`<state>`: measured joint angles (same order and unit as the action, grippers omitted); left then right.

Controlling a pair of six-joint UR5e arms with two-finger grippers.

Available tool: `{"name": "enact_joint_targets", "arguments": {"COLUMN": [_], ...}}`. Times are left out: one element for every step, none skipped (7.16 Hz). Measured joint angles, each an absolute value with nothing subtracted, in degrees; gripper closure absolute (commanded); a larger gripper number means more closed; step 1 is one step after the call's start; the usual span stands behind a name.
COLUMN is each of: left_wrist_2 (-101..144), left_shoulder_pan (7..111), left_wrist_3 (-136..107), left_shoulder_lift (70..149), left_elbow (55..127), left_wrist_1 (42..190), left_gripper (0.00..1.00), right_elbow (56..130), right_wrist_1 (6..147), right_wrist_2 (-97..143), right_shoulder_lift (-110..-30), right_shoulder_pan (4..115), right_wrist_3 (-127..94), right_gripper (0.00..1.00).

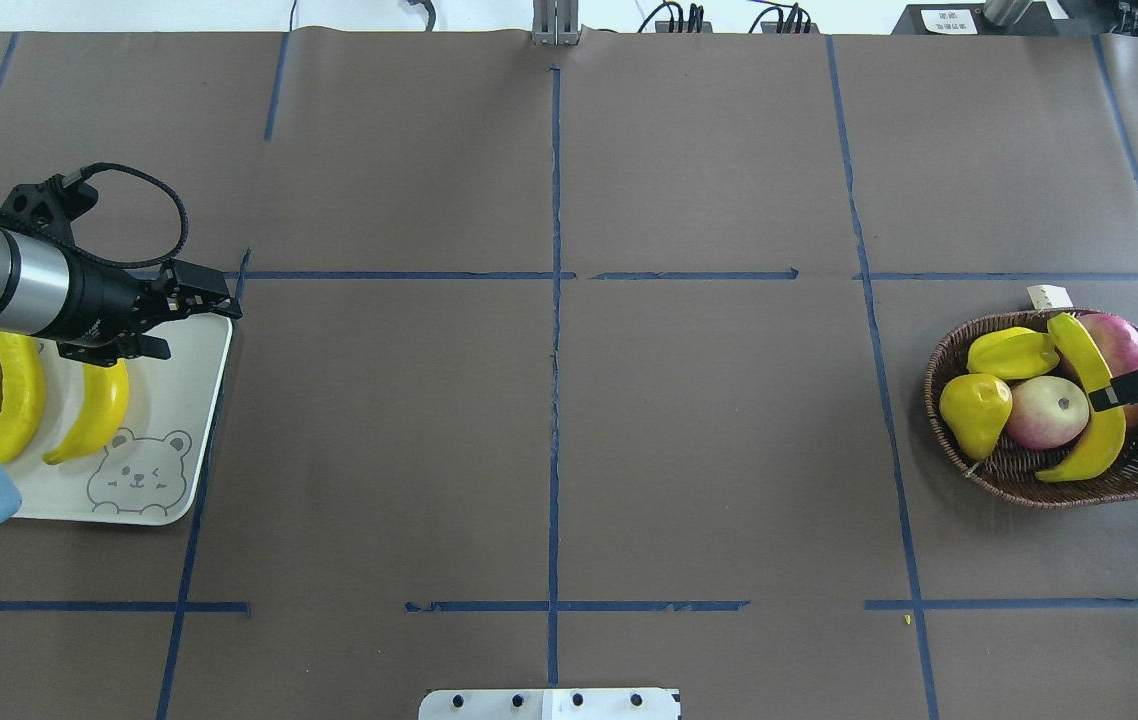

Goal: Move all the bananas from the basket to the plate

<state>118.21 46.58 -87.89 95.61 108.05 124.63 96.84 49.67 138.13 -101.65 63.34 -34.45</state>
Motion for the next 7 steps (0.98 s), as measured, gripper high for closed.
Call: {"name": "enact_joint_targets", "arguments": {"left_wrist_2": [118.21, 118.21, 118.21, 118.21, 118.21, 118.21, 118.21], "left_shoulder_pan": [46.58, 46.58, 46.58, 46.58, 46.58, 46.58, 46.58], "left_wrist_3": [-87.89, -87.91, -87.95, -87.97, -87.97, -87.98, -87.98], "left_shoulder_lift": [95.60, 95.59, 95.56, 95.57, 95.57, 95.58, 95.60], "left_elbow": [108.19, 108.35, 108.41, 108.43, 108.43, 108.43, 108.42], "left_wrist_1": [124.63, 124.63, 124.63, 124.63, 124.63, 124.63, 124.63], "left_gripper": [0.00, 0.00, 0.00, 0.00, 0.00, 0.00, 0.00], "right_elbow": [95.87, 95.12, 94.74, 94.57, 94.54, 94.57, 94.66], "right_wrist_1": [49.58, 49.43, 49.35, 49.32, 49.29, 49.25, 49.21], "right_wrist_2": [138.26, 138.45, 138.84, 139.14, 139.32, 139.50, 139.72], "right_shoulder_lift": [-101.20, -100.93, -100.77, -100.69, -100.66, -100.64, -100.64], "right_shoulder_pan": [63.33, 63.33, 63.31, 63.29, 63.29, 63.25, 63.19], "right_wrist_3": [-34.44, -34.42, -34.43, -34.45, -34.45, -34.45, -34.45], "right_gripper": [0.10, 0.16, 0.17, 0.17, 0.17, 0.18, 0.18]}}
